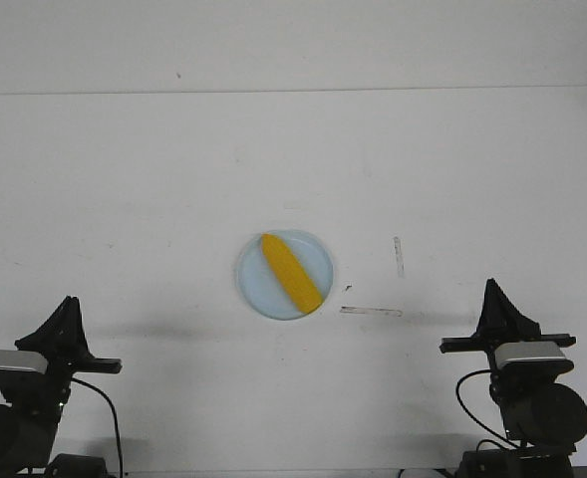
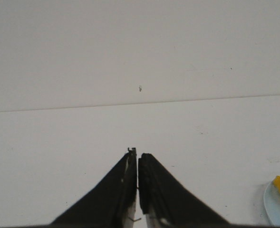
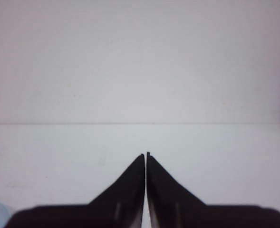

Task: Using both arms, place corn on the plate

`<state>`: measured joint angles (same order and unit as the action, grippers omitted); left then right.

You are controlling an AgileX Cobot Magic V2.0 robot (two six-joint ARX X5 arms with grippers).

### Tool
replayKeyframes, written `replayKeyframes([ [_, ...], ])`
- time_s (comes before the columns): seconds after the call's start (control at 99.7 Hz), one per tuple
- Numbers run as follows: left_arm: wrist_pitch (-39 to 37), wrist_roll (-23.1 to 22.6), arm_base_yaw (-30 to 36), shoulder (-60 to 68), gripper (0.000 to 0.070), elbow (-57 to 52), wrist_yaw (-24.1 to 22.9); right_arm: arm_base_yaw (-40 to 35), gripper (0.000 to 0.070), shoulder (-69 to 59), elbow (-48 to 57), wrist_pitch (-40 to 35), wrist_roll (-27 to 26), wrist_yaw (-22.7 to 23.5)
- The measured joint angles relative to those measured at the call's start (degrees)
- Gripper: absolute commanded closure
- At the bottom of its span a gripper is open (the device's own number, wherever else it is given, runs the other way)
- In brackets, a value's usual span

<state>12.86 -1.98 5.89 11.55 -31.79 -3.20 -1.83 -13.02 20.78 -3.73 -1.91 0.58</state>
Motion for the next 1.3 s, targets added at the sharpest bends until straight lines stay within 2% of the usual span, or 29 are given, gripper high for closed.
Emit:
replayKeyframes([
  [0.793,0.02,0.00,0.00,0.00,0.0699,0.00,0.00,0.00,0.0698,0.15,0.00,0.24,0.00,0.00],
  [0.953,0.20,-0.02,0.00,-0.37,0.0699,0.00,-2.49,0.00,0.0698,0.15,0.00,0.24,0.00,0.00],
  [1.204,0.11,-0.02,0.00,-0.37,0.0699,0.11,-2.67,0.00,0.0698,0.15,0.00,0.24,0.00,0.00],
  [1.304,-2.58,0.00,-0.24,-0.37,0.0699,2.08,-2.67,0.00,0.0698,0.15,0.00,0.24,0.00,0.00],
])
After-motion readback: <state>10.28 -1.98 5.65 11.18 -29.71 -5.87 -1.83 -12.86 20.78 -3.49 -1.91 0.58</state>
